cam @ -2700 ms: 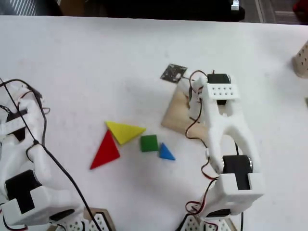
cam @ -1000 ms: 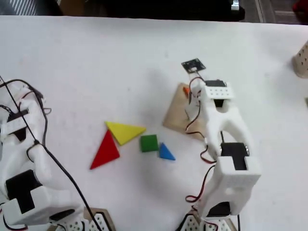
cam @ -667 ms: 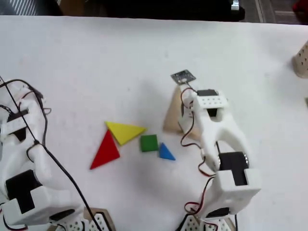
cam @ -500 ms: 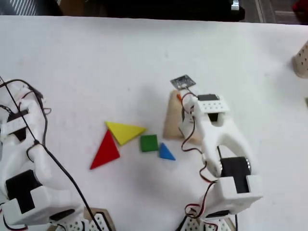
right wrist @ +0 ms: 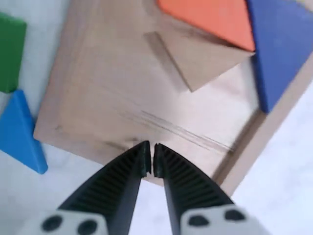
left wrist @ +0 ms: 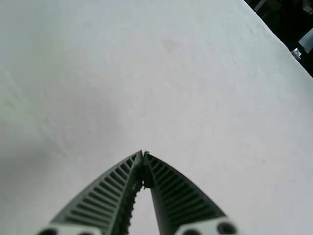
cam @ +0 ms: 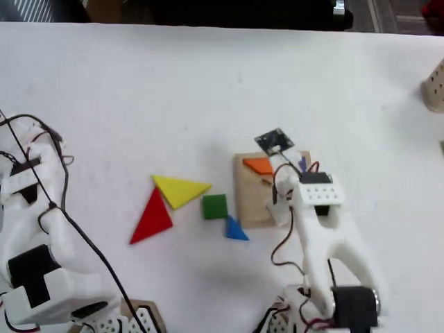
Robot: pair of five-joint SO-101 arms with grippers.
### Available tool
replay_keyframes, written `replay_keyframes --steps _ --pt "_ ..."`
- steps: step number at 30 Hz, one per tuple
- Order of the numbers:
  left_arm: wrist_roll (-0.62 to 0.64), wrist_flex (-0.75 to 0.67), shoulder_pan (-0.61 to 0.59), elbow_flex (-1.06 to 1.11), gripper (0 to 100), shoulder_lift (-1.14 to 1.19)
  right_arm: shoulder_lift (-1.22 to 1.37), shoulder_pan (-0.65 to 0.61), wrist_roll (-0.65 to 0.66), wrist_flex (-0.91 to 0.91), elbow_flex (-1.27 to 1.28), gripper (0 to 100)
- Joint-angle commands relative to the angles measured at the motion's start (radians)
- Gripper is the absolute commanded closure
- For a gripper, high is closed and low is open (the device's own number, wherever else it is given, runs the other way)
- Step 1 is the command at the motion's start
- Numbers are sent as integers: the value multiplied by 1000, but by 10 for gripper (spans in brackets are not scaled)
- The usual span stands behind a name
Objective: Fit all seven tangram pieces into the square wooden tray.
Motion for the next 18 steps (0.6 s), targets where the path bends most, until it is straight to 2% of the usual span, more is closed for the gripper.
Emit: replay_keyframes --steps 1,7,18 --pt "18 -20 15 -6 976 -47 -108 -2 -97 -50 -2 981" --pt "18 -25 13 3 976 -48 -13 -42 -120 -97 -57 981" --pt "18 -26 13 8 976 -50 292 2 -115 -96 -285 981"
